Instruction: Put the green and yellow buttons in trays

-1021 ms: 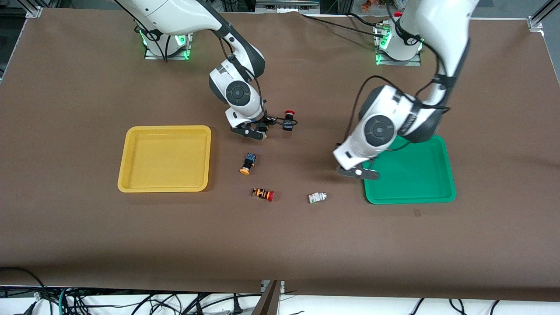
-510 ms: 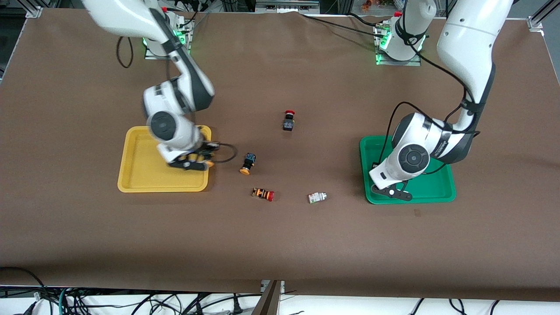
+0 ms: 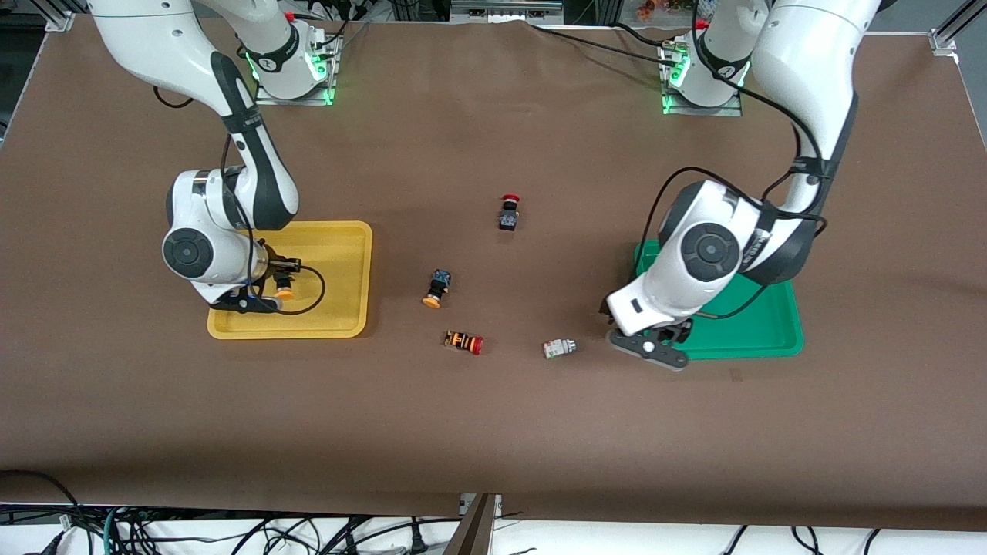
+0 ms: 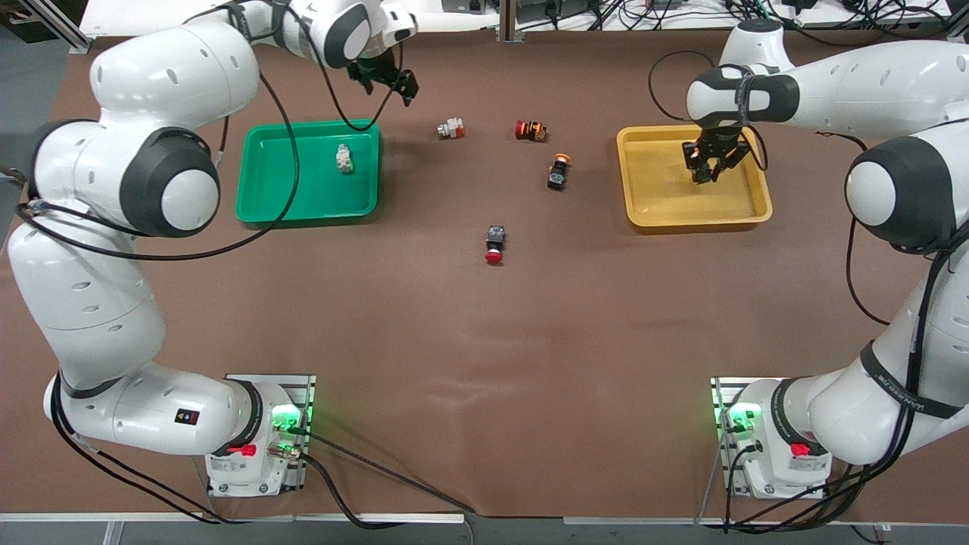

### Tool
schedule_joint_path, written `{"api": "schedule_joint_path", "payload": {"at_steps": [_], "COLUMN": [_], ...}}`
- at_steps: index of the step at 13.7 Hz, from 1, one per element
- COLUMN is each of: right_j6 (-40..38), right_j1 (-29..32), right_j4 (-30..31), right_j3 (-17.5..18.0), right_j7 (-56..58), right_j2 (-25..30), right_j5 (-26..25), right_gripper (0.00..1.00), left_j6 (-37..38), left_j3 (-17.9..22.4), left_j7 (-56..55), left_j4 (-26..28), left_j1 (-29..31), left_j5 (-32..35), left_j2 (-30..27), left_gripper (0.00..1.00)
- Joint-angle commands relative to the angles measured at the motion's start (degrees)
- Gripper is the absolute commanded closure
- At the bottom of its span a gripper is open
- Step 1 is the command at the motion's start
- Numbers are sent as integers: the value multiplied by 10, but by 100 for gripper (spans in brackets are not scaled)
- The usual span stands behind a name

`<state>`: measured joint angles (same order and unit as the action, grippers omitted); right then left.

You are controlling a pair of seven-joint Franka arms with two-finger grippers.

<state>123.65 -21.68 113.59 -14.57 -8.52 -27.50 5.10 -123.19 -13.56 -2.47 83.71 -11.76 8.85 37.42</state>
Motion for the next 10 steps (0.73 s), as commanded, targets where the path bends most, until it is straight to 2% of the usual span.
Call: {"api": "schedule_joint_path", "payload": {"at_steps": [1,2,4,6,8,10], "right_j6": [-1,0,9,19,74,147], "right_j1": [-7,-9,-7,-16,-20,-31], "right_j4": [-4,-19,-57,-106,-127,-133], "right_j3": [1,26,98,155,194,218], "right_j7": [-7,-26,-143,-261,-342,-392], "right_j2": [15,15,9,-24,-56,-88], "right_j5": [10,11,16,33,33,33], "right_gripper": [0,0,0,0,0,0], "left_j6": [6,-13,-59,-74,-112,-138], "left_j3": [-1,-2,-19,-23,-26,-30], "left_j7": [147,223,358,452,508,526], "left_j4": [-86,-90,-90,-90,-88,-88], "left_j1": [-15,-17,-15,-19,-18,-18], "left_j5": [-12,-14,-59,-101,-104,-104], "left_j2": [68,77,98,118,137,158], "left_gripper": [0,0,0,0,0,0]}}
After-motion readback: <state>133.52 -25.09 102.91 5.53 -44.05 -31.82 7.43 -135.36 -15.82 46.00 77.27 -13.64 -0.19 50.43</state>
